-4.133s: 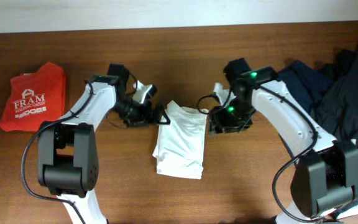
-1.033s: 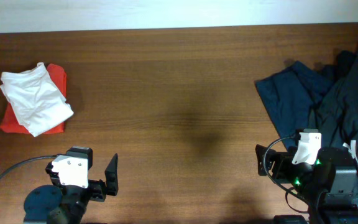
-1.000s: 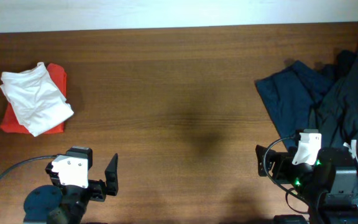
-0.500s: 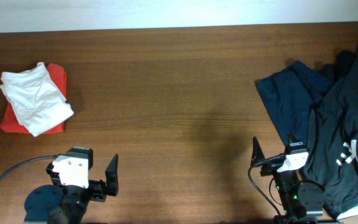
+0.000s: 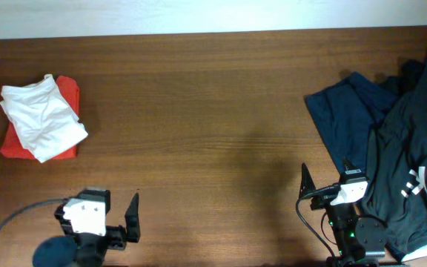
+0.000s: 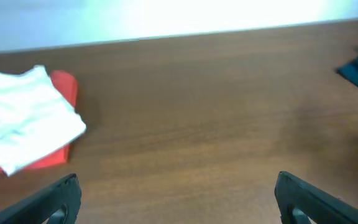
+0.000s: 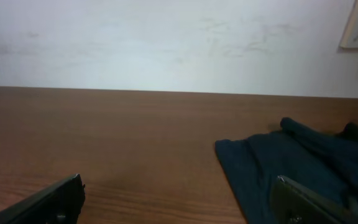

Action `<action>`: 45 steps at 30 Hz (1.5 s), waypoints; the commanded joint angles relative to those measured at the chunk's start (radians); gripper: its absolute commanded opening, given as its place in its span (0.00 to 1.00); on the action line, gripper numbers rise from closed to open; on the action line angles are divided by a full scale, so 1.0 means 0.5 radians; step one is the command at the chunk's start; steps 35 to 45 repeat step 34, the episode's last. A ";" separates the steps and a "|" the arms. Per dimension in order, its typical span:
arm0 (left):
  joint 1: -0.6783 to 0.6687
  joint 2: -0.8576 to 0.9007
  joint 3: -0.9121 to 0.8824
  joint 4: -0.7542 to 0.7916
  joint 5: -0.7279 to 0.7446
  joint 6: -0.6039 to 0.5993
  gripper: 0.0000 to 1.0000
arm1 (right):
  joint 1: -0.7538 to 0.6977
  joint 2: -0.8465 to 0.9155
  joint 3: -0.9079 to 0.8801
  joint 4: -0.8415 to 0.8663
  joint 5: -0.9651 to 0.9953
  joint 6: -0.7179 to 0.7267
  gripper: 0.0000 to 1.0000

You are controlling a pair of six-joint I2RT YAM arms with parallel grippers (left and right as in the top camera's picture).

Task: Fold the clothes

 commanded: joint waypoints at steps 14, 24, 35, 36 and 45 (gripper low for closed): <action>-0.002 -0.549 -1.516 1.687 -0.063 -0.037 0.99 | -0.002 -0.014 -0.009 -0.015 0.003 -0.013 0.99; -0.002 -0.549 -1.516 1.687 -0.063 -0.037 0.99 | -0.002 -0.014 -0.009 -0.015 0.003 -0.013 0.99; -0.002 -0.549 -1.516 1.687 -0.063 -0.037 0.99 | -0.002 -0.014 -0.009 -0.015 0.003 -0.013 0.99; -0.002 -0.549 -1.516 1.687 -0.063 -0.037 0.99 | -0.002 -0.014 -0.009 -0.015 0.003 -0.013 0.99; -0.002 -0.549 -1.516 1.687 -0.063 -0.037 0.99 | -0.002 -0.014 -0.009 -0.015 0.003 -0.013 0.99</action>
